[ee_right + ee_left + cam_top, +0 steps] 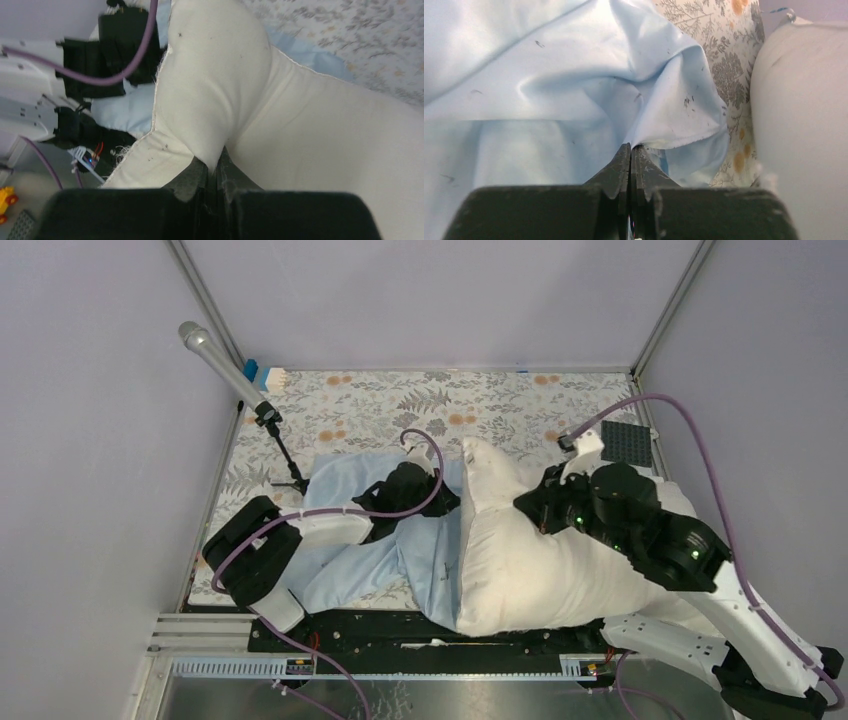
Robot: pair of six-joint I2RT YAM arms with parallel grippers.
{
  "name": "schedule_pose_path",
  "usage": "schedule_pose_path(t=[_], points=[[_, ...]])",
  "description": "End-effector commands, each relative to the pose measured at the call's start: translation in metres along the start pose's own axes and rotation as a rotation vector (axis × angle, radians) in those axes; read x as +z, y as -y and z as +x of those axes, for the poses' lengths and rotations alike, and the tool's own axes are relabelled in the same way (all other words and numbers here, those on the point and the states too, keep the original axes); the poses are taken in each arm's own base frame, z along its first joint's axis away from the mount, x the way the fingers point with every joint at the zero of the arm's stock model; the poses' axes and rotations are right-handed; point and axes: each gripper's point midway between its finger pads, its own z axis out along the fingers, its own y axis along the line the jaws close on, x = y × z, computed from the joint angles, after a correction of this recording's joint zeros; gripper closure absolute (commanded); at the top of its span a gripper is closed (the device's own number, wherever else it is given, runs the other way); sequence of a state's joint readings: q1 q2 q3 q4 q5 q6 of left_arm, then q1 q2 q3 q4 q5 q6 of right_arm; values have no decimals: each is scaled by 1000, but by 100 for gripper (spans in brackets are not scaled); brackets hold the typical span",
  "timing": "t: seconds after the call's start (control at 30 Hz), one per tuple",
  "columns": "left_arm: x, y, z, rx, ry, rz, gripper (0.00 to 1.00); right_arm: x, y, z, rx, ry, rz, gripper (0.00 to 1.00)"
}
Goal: Put the pillow into the pillowcase
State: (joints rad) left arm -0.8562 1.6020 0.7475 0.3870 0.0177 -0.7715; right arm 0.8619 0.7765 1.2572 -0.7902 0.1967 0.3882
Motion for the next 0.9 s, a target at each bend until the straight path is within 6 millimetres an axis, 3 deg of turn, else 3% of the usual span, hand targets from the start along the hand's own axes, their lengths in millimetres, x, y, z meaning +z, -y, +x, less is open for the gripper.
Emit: schedule_pose_path(t=[0.0, 0.2, 0.4, 0.53, 0.67, 0.87], points=[[-8, 16, -30, -67, -30, 56, 100, 11, -16, 60, -38, -221, -135, 100], [-14, 12, -59, -113, -5, 57, 100, 26, -5, 122, -35, -417, -127, 100], [-29, 17, -78, -111, 49, 56, 100, 40, -1, 169, -13, -563, -136, 100], [-42, 19, -92, -90, 104, 29, 100, 46, 10, 172, -30, -614, -49, 100], [-60, 21, -104, -54, 150, 3, 100, 58, 38, 173, -41, -634, 154, 100], [-82, 22, -94, -8, 133, 8, 100, 80, 44, 143, -27, -557, 288, 100]])
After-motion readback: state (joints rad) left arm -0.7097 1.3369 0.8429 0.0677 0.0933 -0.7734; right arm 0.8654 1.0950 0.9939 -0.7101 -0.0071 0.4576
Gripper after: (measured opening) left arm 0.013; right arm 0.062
